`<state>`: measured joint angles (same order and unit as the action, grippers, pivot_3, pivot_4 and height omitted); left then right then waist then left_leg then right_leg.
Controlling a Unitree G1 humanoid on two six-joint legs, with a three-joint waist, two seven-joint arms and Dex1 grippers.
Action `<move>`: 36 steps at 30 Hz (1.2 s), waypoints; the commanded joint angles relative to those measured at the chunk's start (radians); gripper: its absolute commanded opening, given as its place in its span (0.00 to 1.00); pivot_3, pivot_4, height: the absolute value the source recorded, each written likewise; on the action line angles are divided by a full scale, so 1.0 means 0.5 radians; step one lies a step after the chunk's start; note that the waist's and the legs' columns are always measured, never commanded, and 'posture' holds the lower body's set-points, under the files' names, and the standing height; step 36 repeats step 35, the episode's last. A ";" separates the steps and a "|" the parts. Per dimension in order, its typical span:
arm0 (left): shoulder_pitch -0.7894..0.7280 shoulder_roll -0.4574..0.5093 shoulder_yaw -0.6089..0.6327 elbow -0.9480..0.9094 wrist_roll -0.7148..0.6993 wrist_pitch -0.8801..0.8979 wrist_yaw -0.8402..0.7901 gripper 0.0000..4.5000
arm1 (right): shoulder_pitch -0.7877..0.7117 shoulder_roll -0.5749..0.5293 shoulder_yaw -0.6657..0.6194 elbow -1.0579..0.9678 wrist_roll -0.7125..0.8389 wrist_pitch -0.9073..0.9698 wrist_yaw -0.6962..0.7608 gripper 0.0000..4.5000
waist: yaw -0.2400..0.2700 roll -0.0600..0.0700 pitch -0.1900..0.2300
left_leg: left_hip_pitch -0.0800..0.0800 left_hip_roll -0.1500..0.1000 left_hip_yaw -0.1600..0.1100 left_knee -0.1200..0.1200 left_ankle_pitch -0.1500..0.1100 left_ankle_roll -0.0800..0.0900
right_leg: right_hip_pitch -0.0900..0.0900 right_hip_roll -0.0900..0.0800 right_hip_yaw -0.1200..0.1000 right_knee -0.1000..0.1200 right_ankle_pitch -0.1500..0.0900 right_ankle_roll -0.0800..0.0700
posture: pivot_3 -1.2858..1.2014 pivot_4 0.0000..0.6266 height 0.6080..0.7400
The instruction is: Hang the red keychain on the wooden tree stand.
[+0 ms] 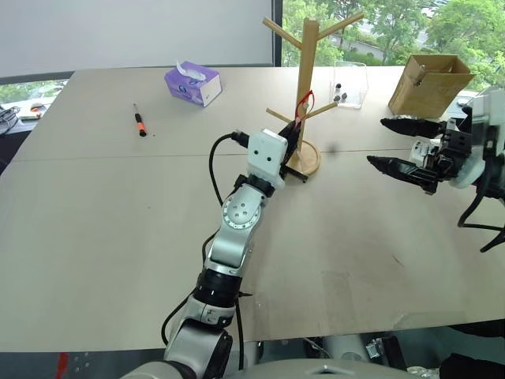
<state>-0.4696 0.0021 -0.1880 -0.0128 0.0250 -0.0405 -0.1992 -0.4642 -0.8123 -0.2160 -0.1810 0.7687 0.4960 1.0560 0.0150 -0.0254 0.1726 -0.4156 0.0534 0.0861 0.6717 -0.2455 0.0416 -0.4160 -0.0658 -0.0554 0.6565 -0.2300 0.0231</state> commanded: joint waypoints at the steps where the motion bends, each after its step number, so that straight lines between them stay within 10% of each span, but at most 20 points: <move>1: -0.061 -0.040 0.003 0.038 0.027 -0.035 0.045 0.01 | -0.008 -0.003 -0.098 -0.073 0.021 -0.034 -0.015 1.00 | 0.000 0.000 0.000 | 0.000 0.000 0.000 0.000 0.000 0.000 | 0.000 0.000 0.000 0.000 0.000 0.000 | 0.52 0.24 1.00; 13: -0.031 -0.047 0.068 0.028 -0.026 -0.004 0.055 0.98 | 0.020 0.088 -0.067 -0.078 -0.040 -0.077 -0.147 1.00 | 0.000 0.000 0.000 | 0.000 0.000 0.000 0.000 0.000 0.000 | 0.000 0.000 0.000 0.000 0.000 0.000 | 0.52 0.24 1.00; 26: 0.530 0.217 0.723 -0.231 -0.178 0.244 0.308 0.98 | 0.236 0.973 0.007 0.564 -0.950 -0.983 -1.263 1.00 | -0.005 0.003 0.002 | 0.000 0.003 0.003 -0.002 0.003 -0.005 | -0.004 0.002 0.002 0.003 0.000 0.000 | 0.52 0.24 1.00; 36: 0.687 0.255 0.828 -0.221 -0.201 0.231 0.329 0.98 | 0.191 1.108 0.007 0.975 -1.145 -1.319 -1.519 1.00 | -0.005 0.003 0.001 | 0.002 0.004 0.003 -0.002 0.003 -0.005 | -0.003 0.002 0.002 0.004 0.000 0.000 | 0.52 0.24 1.00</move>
